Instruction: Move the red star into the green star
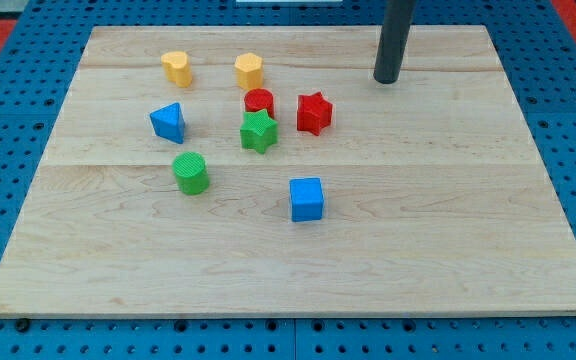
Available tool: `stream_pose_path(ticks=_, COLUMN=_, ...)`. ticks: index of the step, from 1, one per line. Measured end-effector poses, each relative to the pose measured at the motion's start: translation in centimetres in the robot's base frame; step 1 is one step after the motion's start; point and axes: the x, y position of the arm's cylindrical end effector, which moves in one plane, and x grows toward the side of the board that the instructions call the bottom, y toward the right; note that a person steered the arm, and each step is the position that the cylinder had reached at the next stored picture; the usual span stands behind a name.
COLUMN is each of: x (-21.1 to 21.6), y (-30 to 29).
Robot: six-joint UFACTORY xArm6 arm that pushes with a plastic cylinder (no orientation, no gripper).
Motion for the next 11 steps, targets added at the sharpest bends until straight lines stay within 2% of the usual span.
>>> stream_pose_path(ticks=1, x=0.1, y=0.0)
stream_pose_path(ticks=2, x=4.0, y=0.0)
stream_pose_path(ticks=4, x=6.8, y=-3.6)
stream_pose_path(ticks=6, x=5.2, y=-6.9)
stream_pose_path(ticks=7, x=7.8, y=-8.6)
stream_pose_path(ticks=8, x=7.6, y=-10.9)
stream_pose_path(ticks=9, x=8.3, y=-9.2)
stream_pose_path(ticks=10, x=14.0, y=-1.7)
stream_pose_path(ticks=11, x=23.8, y=1.1)
